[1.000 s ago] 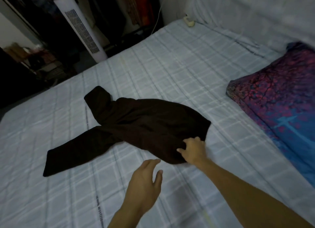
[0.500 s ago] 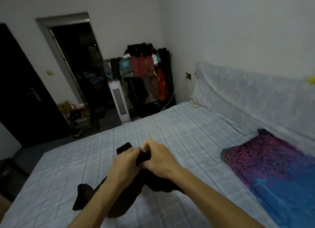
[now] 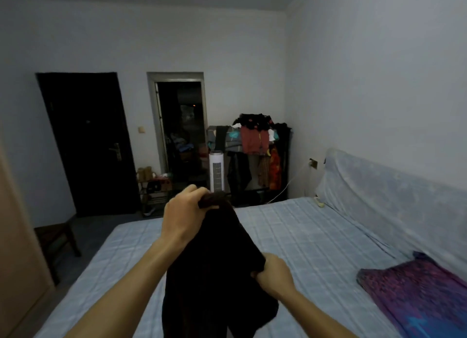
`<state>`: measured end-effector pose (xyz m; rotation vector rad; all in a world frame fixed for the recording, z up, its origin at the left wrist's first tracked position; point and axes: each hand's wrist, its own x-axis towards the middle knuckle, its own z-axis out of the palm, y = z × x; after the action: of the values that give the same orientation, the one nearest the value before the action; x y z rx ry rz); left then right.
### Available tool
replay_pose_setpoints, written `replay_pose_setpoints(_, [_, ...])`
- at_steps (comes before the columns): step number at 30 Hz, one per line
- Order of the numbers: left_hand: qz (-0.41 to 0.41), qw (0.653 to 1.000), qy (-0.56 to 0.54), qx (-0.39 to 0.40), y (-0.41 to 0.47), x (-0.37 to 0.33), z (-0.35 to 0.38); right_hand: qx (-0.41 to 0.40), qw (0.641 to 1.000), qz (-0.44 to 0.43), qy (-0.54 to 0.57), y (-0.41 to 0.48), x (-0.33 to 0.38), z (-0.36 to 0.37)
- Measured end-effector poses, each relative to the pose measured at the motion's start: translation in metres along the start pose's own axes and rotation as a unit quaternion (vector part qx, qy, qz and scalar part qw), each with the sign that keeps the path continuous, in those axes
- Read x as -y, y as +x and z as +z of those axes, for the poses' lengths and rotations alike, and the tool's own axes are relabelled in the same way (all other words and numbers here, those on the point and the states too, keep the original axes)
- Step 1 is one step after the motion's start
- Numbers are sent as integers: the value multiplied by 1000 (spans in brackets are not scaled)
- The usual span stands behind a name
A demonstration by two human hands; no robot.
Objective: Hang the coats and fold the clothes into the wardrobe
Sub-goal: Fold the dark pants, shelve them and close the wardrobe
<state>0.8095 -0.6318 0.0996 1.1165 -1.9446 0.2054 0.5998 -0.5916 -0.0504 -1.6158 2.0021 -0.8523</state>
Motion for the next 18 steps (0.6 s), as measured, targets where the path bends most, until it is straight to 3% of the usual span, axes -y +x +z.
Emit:
replay_pose_setpoints(5, [-52, 998, -20, -37, -5, 35, -60, -107, 990, -55, -75, 13, 42, -62])
replay_pose_setpoints(9, [-92, 992, -86, 28, 8, 53, -94, -208, 965, -138, -80, 28, 86, -118])
replay_pose_setpoints(11, [-107, 982, -125, 97, 19, 59, -108, -179, 965, -171, -90, 33, 107, -140])
replay_pose_setpoints(13, [-119, 969, -139, 168, 27, 67, -116, -97, 969, -186, -129, 36, 127, -164])
replay_pose_setpoints(18, [-132, 953, -169, 212, 49, 87, -99, 117, 945, -193, -239, 57, 159, -200])
